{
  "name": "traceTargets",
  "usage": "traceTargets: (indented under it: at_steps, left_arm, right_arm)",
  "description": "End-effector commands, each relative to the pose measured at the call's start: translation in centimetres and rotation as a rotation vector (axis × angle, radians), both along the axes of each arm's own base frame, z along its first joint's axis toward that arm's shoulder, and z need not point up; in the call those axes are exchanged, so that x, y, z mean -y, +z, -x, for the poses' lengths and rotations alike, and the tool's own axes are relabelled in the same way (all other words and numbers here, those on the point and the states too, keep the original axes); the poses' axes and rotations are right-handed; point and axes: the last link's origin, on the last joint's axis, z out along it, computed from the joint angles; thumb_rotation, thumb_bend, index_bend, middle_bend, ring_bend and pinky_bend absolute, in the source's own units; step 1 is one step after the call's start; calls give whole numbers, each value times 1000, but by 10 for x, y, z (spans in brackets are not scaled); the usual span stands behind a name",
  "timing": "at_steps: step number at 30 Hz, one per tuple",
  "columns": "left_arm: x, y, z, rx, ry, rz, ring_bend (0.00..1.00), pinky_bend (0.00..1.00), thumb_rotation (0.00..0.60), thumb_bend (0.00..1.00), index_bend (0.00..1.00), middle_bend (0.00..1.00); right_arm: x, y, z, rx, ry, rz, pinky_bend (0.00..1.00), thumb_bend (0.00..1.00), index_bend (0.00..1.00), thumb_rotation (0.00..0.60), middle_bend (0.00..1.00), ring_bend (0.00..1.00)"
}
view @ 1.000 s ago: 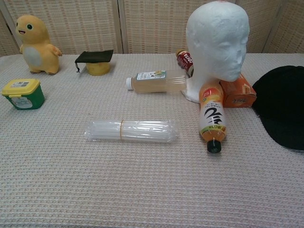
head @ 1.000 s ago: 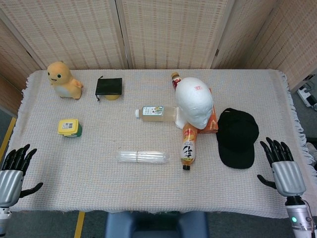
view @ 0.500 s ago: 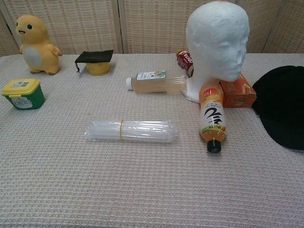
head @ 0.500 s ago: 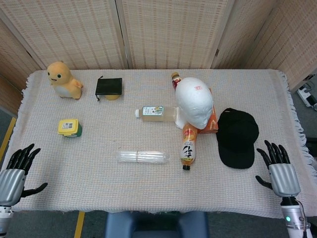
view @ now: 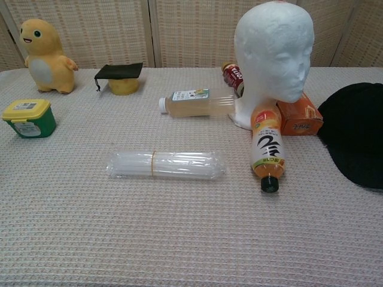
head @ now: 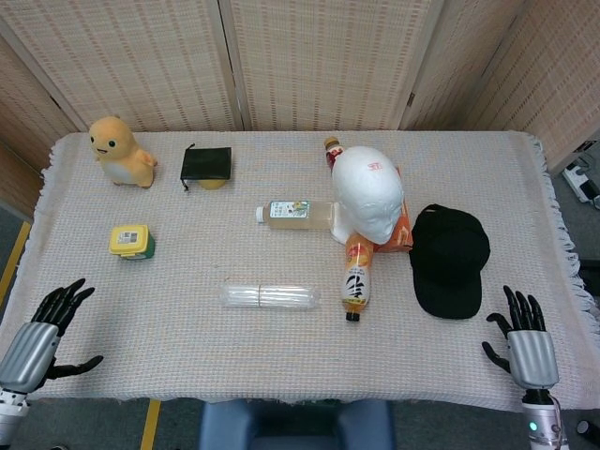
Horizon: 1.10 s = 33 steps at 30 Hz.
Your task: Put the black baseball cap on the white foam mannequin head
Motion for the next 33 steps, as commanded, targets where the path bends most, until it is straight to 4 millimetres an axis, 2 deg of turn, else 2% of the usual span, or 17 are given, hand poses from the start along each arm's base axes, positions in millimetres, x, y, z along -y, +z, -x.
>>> traceTargets:
  at_steps: [1, 13, 19, 33]
  left_arm:
    - [1, -2, 0, 3, -5, 16, 0, 50, 600, 145, 96, 0]
    - [-2, 8, 3, 44, 16, -4, 0, 50, 600, 144, 96, 0]
    - [-5, 10, 5, 49, 25, -18, 0, 50, 600, 144, 95, 0]
    - [-14, 20, 14, 68, 91, -55, 0, 50, 600, 144, 95, 0]
  right_arm:
    - [6, -22, -2, 73, -4, 53, 0, 172, 425, 600, 0, 0]
    - [26, -52, -6, 79, -41, 21, 0, 255, 466, 600, 0, 0]
    - [33, -58, -11, 92, -40, 19, 0, 292, 470, 600, 0, 0]
    - [60, -65, -19, 61, -25, -5, 0, 295, 449, 600, 0, 0]
